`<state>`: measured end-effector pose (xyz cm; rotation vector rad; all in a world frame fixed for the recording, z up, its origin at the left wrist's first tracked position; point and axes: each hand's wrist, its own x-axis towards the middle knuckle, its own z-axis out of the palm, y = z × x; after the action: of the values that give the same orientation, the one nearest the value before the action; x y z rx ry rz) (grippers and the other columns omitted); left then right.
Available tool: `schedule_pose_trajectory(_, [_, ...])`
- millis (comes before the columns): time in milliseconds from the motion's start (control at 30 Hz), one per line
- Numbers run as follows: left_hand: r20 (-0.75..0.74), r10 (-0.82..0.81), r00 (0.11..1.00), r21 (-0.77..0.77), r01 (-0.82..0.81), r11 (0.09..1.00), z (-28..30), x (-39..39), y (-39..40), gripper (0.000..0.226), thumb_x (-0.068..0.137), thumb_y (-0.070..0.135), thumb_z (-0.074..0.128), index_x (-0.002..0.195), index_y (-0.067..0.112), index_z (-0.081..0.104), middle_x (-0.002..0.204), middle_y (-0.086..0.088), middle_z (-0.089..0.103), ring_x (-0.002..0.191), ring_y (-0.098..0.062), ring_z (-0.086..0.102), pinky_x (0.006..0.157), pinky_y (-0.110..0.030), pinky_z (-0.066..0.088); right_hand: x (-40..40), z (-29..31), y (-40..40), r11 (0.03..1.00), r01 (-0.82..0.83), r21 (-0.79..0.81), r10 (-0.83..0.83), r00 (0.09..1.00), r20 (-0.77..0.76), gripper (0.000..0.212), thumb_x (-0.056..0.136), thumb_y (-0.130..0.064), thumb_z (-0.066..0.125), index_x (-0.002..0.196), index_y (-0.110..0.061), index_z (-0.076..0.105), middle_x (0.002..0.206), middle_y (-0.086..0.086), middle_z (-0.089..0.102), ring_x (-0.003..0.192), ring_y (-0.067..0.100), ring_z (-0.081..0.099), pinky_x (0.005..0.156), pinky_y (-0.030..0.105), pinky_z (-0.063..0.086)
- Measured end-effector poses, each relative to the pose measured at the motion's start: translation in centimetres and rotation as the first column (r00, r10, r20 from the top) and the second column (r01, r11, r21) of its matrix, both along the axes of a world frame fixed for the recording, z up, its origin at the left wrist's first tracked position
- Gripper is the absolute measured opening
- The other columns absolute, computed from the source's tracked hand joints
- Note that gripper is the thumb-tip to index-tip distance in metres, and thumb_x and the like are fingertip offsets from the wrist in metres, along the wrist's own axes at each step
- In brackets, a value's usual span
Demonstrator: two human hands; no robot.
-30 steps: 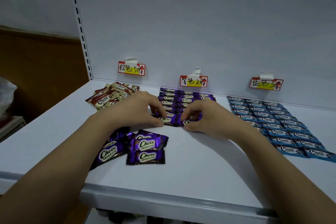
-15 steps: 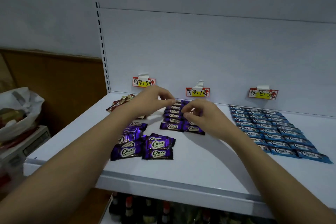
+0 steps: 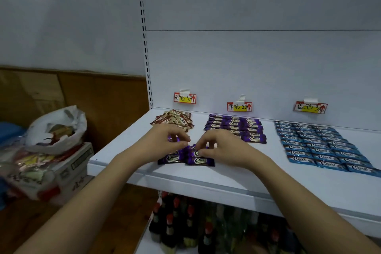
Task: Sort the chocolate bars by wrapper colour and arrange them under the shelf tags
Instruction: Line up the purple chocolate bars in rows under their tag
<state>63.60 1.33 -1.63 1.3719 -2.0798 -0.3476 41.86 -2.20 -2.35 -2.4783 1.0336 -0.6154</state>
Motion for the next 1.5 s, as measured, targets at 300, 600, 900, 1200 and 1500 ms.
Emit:
schedule_pose_trajectory(300, [0.148, 0.049, 0.988, 0.109, -0.065, 0.992, -1.4, 2.3, 2.8, 0.026, 0.083, 0.031, 0.074, 0.109, 0.035, 0.071, 0.1, 0.023, 0.057, 0.095, 0.003, 0.053, 0.071, -0.006, 0.039, -0.3, 0.0, 1.6, 1.0, 0.027, 0.015, -0.024, 0.985, -0.169, 0.026, 0.08, -0.034, 0.073, 0.106, -0.03, 0.072, 0.09, -0.018, 0.065, 0.081, -0.006, 0.059, 0.064, 0.009, 0.043])
schedule_pose_trajectory(600, [0.133, 0.082, 0.988, 0.027, -0.086, 0.996, -0.4, 2.8, 2.5, 0.025, 0.079, 0.03, 0.077, 0.103, 0.034, 0.072, 0.097, 0.018, 0.063, 0.089, 0.0, 0.058, 0.07, -0.012, 0.046, 0.6, 0.2, 3.0, 0.996, 0.072, 0.049, -0.061, 0.98, -0.189, 0.019, 0.079, -0.025, 0.067, 0.097, -0.027, 0.071, 0.089, -0.011, 0.067, 0.081, 0.005, 0.062, 0.067, 0.017, 0.047])
schedule_pose_trajectory(900, [-0.042, 0.011, 0.999, -0.099, -0.015, 0.995, 1.0, -1.3, -0.9, 0.023, 0.08, 0.019, 0.077, 0.1, 0.028, 0.075, 0.089, 0.023, 0.064, 0.086, 0.01, 0.059, 0.068, -0.005, 0.047, -1.1, -0.2, 3.5, 0.997, 0.05, 0.053, -0.046, 0.997, -0.069, 0.022, 0.075, -0.025, 0.07, 0.096, -0.03, 0.067, 0.091, -0.015, 0.065, 0.08, -0.005, 0.058, 0.066, 0.008, 0.044])
schedule_pose_trajectory(1200, [-0.102, -0.09, 0.991, -0.055, 0.085, 0.995, -1.3, -5.8, -6.3, 0.017, 0.081, 0.022, 0.076, 0.098, 0.027, 0.076, 0.091, 0.014, 0.068, 0.085, 0.002, 0.061, 0.08, -0.024, 0.052, -9.8, -0.6, -1.8, 0.884, 0.464, -0.05, -0.449, 0.875, 0.184, 0.022, 0.08, -0.012, 0.07, 0.091, -0.031, 0.068, 0.095, -0.007, 0.065, 0.081, -0.001, 0.056, 0.069, 0.008, 0.04])
schedule_pose_trajectory(1500, [-0.171, -0.104, 0.98, -0.108, 0.086, 0.99, -3.1, -4.6, -6.7, 0.019, 0.082, 0.012, 0.075, 0.095, 0.026, 0.077, 0.096, 0.019, 0.069, 0.092, 0.003, 0.06, 0.072, -0.015, 0.049, -10.8, -3.0, -2.6, 0.873, 0.469, -0.136, -0.467, 0.883, 0.046, 0.021, 0.087, -0.015, 0.062, 0.099, -0.029, 0.073, 0.097, -0.012, 0.056, 0.092, 0.008, 0.05, 0.075, 0.02, 0.034])
